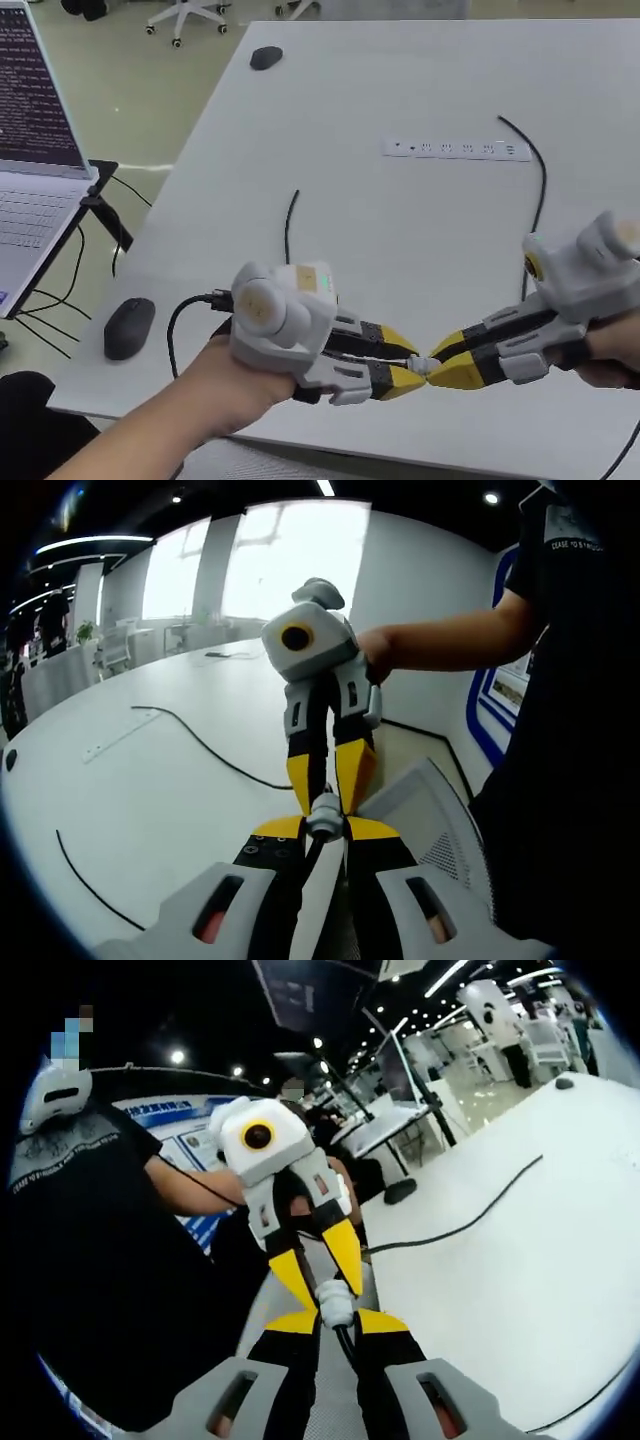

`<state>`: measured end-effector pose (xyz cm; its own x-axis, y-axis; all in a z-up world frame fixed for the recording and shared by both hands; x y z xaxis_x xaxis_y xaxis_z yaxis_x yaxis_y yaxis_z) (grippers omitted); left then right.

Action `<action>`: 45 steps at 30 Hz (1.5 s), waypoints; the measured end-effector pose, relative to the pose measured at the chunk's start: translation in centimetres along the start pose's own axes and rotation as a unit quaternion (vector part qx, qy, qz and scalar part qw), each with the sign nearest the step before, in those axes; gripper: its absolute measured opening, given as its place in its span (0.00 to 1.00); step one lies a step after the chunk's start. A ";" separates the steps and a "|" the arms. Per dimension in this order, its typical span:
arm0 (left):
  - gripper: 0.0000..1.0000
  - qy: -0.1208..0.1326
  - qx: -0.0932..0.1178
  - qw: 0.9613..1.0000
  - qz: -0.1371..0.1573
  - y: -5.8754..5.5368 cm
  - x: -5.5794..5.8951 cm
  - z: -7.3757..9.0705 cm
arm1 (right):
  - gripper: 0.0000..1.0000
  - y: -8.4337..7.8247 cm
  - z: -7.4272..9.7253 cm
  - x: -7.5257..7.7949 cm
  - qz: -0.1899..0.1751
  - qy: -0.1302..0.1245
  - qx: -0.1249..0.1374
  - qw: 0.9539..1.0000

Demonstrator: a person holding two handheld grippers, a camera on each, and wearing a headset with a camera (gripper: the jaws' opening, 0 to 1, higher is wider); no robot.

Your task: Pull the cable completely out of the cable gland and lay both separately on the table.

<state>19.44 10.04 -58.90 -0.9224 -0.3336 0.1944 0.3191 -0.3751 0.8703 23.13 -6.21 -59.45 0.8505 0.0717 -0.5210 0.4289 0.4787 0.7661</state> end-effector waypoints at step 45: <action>0.15 0.004 0.022 1.000 -0.008 0.1 -0.1 -0.7 | 0.15 -1.6 1.1 -3.0 0.224 -0.252 -0.057 0.940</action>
<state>19.75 9.42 -59.12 -0.9255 -0.3346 0.1774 0.2945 -0.3413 0.8927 20.18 -8.14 -58.71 0.9865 -0.1210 0.1105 -0.0176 0.5921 0.8057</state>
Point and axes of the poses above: the centre of the closed fingertips' face, and the gripper's own axes: z roughly backward along the fingers, x roughly to its right, y roughly out of its top, the point moved 10 cm from there along z, roughly backward along the fingers, and after that the axes turned 1 degree about y, right-handed, at the moved point
